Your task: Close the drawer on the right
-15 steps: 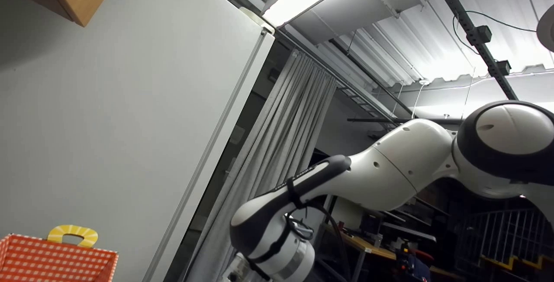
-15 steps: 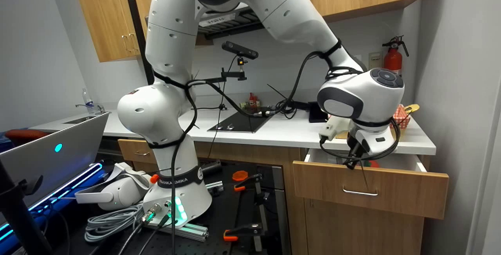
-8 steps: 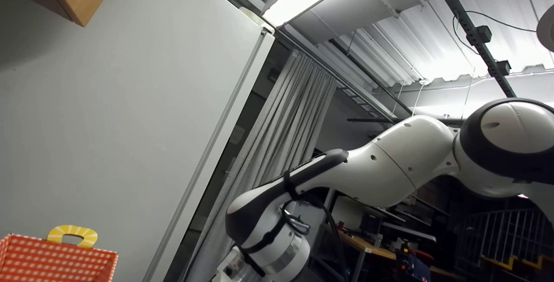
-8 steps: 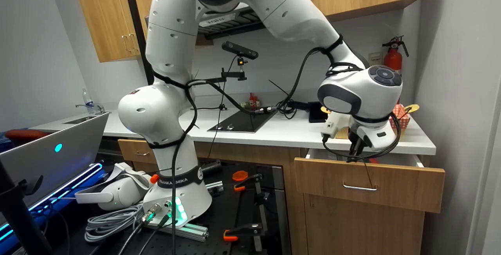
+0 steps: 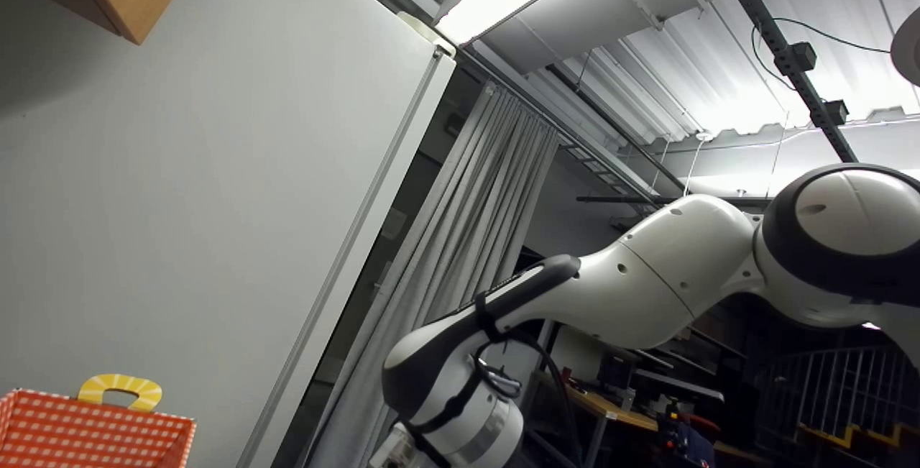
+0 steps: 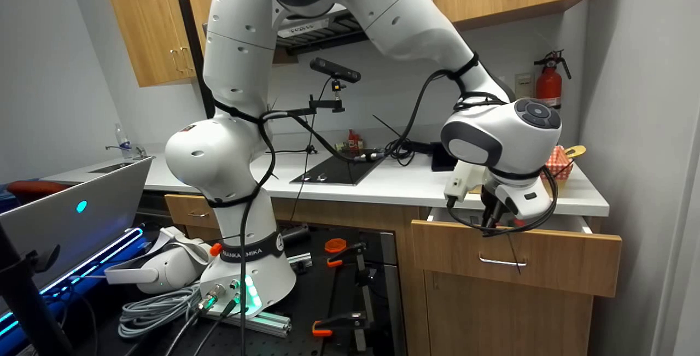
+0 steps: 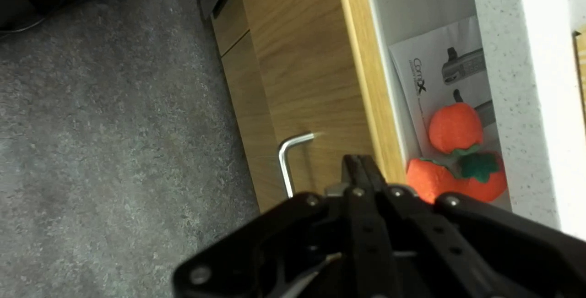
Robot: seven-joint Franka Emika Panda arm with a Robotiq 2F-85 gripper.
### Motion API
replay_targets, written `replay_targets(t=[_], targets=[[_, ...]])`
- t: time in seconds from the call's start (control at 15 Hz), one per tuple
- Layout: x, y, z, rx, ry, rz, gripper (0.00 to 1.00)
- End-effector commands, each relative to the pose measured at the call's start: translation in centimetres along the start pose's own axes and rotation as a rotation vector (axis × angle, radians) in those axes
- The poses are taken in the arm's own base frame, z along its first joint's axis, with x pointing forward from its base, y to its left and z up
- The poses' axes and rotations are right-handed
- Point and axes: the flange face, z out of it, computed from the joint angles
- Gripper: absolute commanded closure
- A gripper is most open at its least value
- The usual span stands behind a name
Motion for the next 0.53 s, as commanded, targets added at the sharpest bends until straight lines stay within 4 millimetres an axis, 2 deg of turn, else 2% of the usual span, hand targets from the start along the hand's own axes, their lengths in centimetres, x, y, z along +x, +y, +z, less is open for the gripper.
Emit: replay_targets(t=[0.0, 0.2, 0.47], targets=[[-1.3, 0.1, 1.6, -0.051, -0.027, -0.041, 1.00], [-2.2, -1.0, 3.0, -0.060, -0.022, -0.059, 1.00], [-2.8, -3.0, 3.8, -0.062, -0.007, -0.089, 1.00]])
